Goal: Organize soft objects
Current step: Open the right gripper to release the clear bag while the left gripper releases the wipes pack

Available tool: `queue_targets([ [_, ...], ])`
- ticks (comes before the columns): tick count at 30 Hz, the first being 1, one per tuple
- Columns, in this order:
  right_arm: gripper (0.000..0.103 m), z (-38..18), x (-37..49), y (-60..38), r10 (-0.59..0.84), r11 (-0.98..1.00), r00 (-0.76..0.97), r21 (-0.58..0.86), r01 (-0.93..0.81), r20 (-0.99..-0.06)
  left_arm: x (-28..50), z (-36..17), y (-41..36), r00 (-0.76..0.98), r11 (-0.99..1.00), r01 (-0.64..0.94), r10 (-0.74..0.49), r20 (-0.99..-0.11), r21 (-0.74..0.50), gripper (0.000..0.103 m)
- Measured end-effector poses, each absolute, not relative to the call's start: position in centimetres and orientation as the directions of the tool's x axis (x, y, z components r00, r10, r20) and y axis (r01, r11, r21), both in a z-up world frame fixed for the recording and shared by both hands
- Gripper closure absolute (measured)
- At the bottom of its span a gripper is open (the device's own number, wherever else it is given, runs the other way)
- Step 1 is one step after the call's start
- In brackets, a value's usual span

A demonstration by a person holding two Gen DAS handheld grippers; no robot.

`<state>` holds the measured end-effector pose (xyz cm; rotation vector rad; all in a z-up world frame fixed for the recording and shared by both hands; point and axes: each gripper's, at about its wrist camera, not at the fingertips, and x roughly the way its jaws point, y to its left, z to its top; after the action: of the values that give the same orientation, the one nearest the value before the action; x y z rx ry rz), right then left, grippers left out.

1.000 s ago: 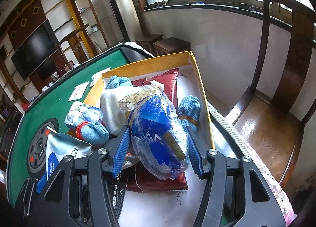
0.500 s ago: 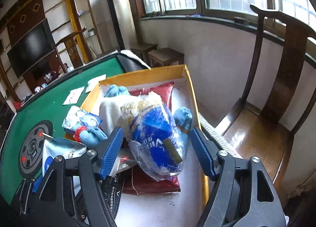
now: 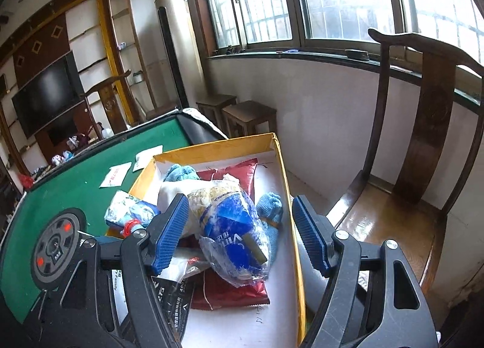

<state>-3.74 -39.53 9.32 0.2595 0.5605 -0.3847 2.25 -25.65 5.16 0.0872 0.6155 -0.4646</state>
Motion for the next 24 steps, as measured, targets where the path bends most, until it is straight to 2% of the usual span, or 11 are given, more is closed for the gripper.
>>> queue_targets([
  [11,0.031,9.2,-3.7,-38.9,-0.322,0.892,0.765,0.091,0.442,-0.558,0.7,5.9,-25.8,0.761,0.898,0.437,-0.347,-0.548,0.038,0.027],
  [13,0.031,9.2,-3.9,-39.0,-0.332,0.887,0.763,0.092,0.452,-0.555,0.3,6.4,-25.7,0.779,0.905,0.421,-0.327,-0.535,0.058,0.023],
  [18,0.031,9.2,-4.3,-39.3,-0.351,0.875,0.756,0.094,0.475,-0.553,-0.5,7.6,-25.3,0.819,0.913,0.391,-0.287,-0.498,0.116,0.022],
  [24,0.031,8.9,-5.6,-39.4,-0.379,0.860,0.746,0.090,0.503,-0.547,-0.5,7.3,-25.7,0.805,0.906,0.380,-0.225,-0.550,0.187,0.022],
])
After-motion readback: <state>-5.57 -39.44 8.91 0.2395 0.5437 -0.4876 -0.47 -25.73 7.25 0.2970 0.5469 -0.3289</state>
